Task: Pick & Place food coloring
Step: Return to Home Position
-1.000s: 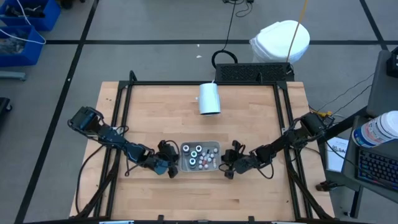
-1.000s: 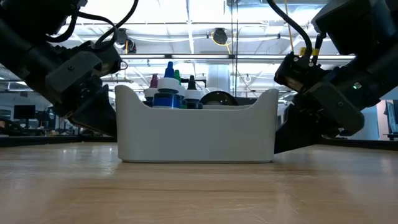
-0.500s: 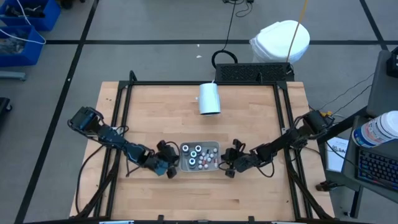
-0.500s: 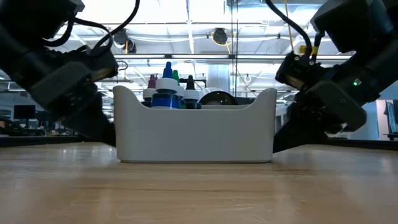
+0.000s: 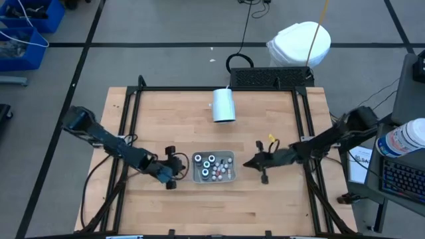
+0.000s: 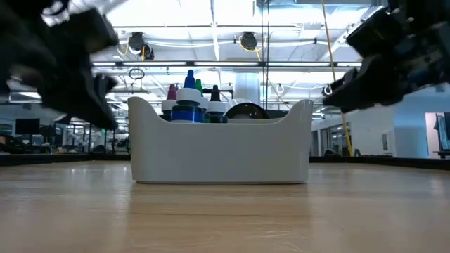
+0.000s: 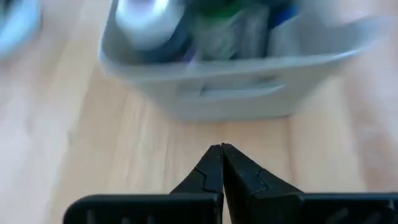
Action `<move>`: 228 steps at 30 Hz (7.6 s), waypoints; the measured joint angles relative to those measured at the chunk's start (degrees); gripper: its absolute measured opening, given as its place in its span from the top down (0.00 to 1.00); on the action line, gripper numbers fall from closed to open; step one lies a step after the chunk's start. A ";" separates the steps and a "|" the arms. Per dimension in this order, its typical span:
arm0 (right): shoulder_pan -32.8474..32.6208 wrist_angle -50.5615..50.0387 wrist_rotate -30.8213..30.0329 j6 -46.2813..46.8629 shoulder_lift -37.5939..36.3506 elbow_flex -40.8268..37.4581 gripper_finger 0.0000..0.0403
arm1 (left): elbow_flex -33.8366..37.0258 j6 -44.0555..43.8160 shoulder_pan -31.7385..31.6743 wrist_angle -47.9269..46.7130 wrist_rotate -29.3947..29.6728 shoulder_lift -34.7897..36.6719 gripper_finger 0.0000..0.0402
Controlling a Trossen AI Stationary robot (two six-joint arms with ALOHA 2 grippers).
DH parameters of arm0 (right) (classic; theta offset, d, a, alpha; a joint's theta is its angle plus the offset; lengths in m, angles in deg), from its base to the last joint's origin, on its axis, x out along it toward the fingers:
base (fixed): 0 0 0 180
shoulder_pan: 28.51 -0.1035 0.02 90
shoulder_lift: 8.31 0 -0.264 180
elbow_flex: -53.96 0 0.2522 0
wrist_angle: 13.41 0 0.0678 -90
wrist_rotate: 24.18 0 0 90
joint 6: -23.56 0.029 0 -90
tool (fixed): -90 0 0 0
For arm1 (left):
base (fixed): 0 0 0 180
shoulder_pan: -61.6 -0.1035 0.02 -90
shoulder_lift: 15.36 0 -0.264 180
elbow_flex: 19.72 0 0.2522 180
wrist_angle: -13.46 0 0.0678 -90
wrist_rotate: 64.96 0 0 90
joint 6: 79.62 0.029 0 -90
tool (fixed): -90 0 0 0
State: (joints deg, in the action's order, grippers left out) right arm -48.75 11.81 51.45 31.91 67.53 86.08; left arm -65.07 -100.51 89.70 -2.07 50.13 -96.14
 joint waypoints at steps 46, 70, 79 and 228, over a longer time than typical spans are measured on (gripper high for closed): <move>23.45 -16.37 26.52 -6.06 -55.31 -16.43 1.00 | 30.80 28.91 -4.76 16.79 -8.32 60.49 1.00; 23.31 -33.54 24.84 -10.76 -75.81 -17.49 1.00 | 30.91 38.98 -10.73 4.45 -16.81 80.53 1.00; 23.31 -31.87 24.89 -11.49 -75.76 -17.49 1.00 | 30.97 37.27 -19.92 5.81 -28.42 80.53 1.00; 23.24 -32.59 20.39 -2.59 -75.65 -17.51 1.00 | 30.97 23.41 -23.98 4.54 -26.52 80.41 0.88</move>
State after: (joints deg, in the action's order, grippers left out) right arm -25.51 -20.78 71.84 29.32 -8.12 68.57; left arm -34.10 -77.10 65.72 2.48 23.61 -15.73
